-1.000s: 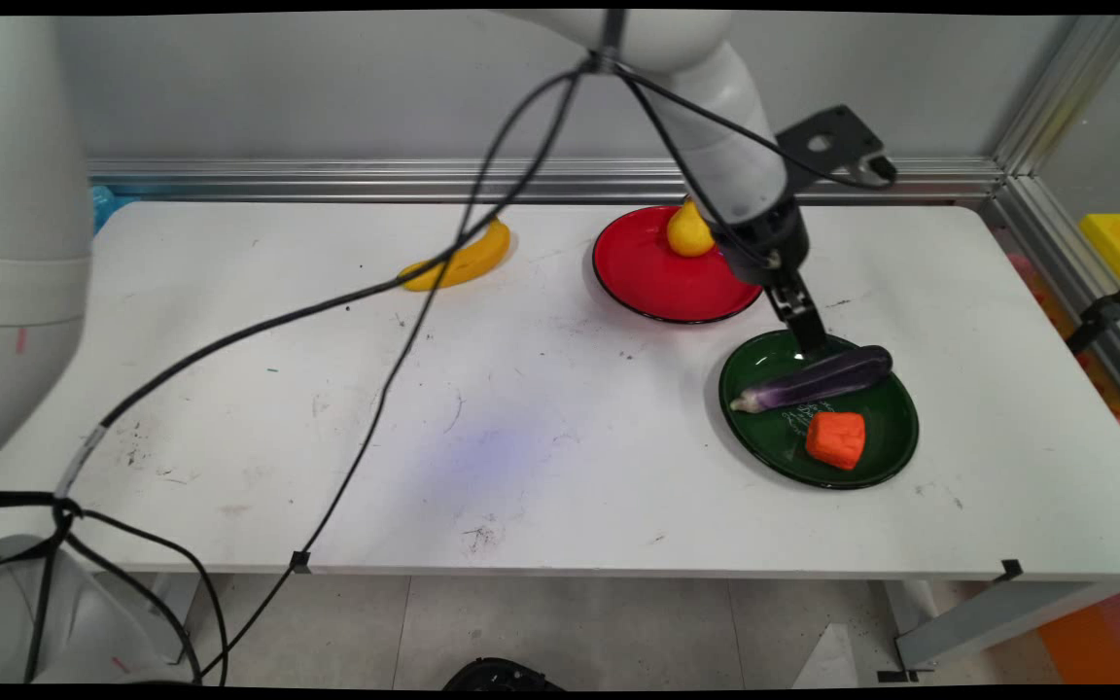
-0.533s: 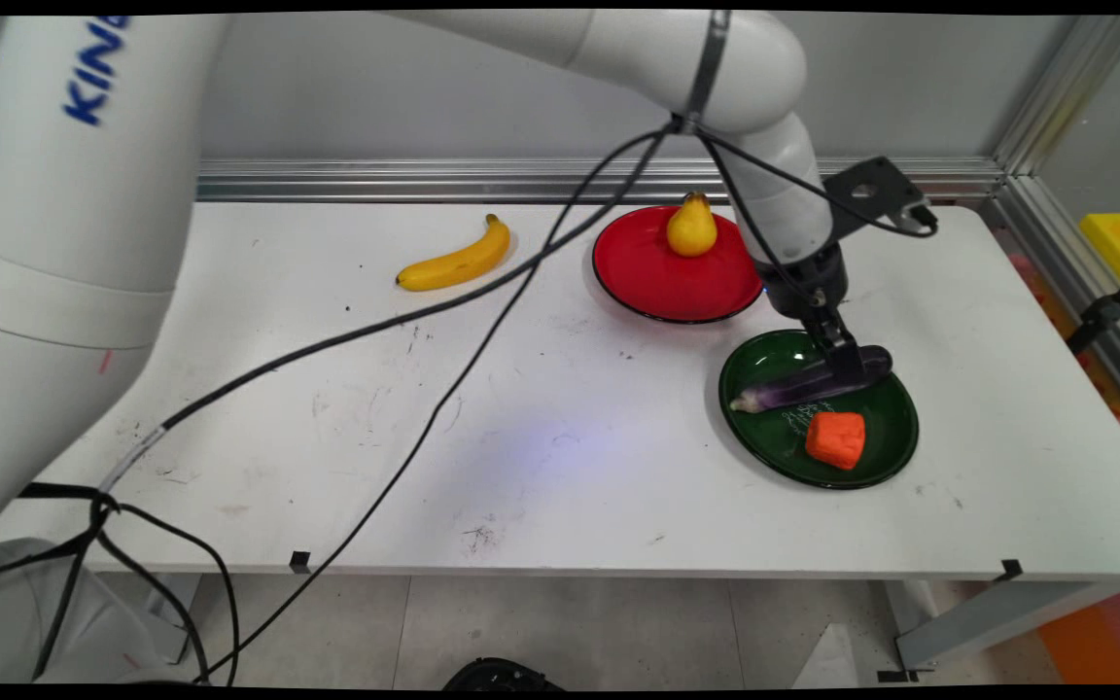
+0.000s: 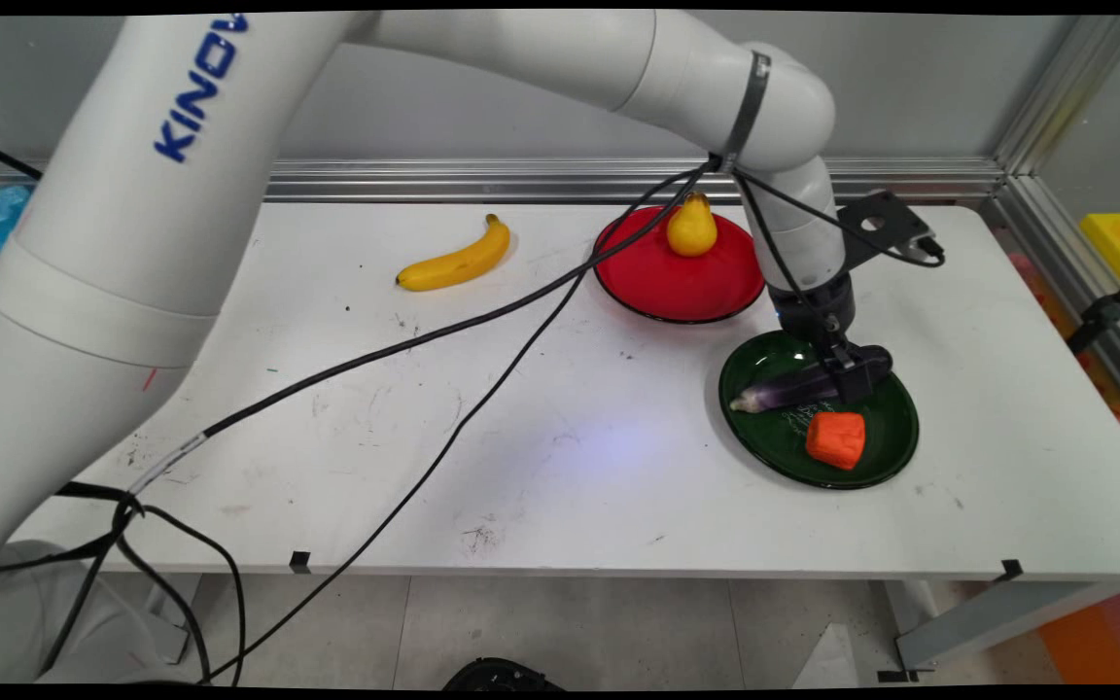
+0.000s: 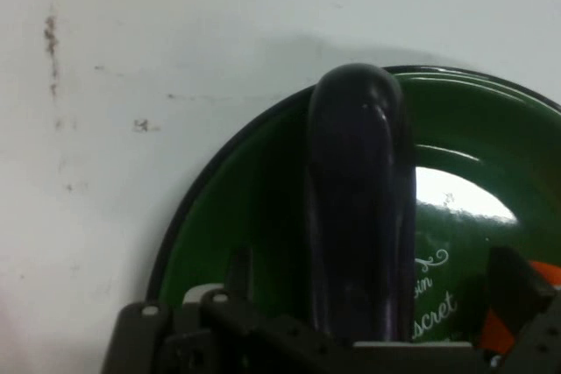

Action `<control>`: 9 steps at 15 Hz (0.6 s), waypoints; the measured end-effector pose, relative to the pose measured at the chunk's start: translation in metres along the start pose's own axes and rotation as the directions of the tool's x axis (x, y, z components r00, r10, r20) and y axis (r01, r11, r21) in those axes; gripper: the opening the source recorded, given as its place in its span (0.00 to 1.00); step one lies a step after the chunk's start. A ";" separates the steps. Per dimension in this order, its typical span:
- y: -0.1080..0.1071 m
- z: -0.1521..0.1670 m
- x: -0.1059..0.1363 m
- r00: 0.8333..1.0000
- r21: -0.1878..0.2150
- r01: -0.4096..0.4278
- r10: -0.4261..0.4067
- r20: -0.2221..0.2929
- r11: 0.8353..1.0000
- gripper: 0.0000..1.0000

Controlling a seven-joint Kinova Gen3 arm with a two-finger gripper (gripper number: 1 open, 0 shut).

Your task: Pick up the eggplant from the green plate, then place the picked object on the table

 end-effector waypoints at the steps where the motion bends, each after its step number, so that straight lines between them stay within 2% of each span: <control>1: 0.000 0.003 0.000 1.000 0.001 0.004 -0.004 0.003 1.000 1.00; 3: -0.001 0.008 0.001 1.000 0.002 0.010 -0.010 0.007 1.000 1.00; 4: -0.001 0.010 0.002 1.000 0.002 0.013 -0.013 0.009 1.000 0.00; 9: 0.001 0.012 0.002 1.000 -0.011 0.012 -0.012 0.012 1.000 0.00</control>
